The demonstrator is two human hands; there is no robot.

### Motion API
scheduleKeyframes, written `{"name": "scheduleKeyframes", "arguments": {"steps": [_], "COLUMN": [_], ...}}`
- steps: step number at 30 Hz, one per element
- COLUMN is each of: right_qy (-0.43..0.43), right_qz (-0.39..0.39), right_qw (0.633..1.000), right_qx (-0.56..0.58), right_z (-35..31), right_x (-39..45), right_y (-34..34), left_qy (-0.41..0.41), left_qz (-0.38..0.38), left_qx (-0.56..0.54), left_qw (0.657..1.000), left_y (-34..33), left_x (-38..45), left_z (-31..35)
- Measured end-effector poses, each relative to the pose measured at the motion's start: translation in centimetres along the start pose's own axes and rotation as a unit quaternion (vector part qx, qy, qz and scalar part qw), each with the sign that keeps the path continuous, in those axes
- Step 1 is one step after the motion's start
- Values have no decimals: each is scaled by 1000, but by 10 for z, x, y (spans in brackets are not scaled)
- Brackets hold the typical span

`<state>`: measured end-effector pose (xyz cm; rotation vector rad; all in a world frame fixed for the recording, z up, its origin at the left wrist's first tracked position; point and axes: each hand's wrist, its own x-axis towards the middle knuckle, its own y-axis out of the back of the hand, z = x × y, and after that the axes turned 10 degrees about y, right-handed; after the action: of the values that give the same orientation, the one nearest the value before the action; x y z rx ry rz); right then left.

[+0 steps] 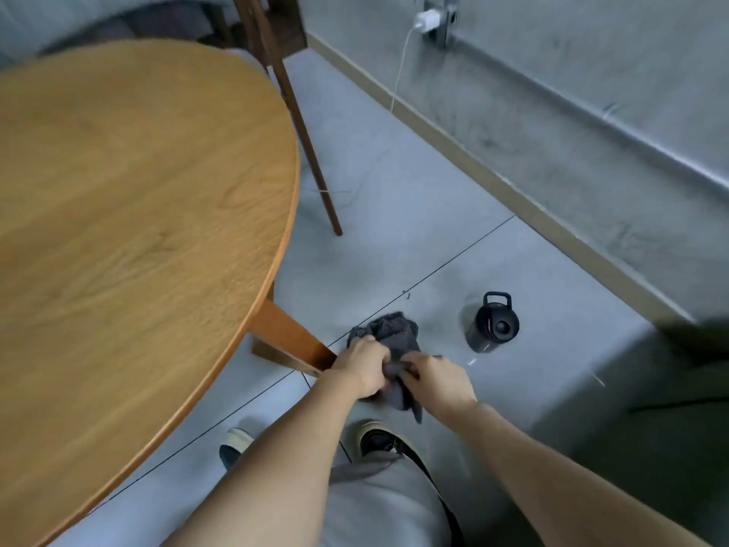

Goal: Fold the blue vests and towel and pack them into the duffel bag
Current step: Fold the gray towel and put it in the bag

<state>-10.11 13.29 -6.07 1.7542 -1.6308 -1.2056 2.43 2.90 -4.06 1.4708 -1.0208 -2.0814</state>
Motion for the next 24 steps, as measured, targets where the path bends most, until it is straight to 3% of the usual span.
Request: {"name": "scheduleKeyframes", "arguments": {"steps": [8, 17, 24], "right_qy": [47, 88, 170], "right_qz": [143, 312, 405], "right_qw": [987, 940, 887], "right_qx": [-57, -108, -142], "right_z": [-38, -106, -195], "right_x": [-46, -123, -182], "right_y": [120, 231, 301], "left_qy": [-2, -80, -109], "left_qz": [157, 328, 470], "left_qx": [-199, -233, -289], "left_qw": [967, 912, 827], "left_y": [67, 147, 224], "left_x": [-102, -231, -353], "left_z": [30, 42, 24]}}
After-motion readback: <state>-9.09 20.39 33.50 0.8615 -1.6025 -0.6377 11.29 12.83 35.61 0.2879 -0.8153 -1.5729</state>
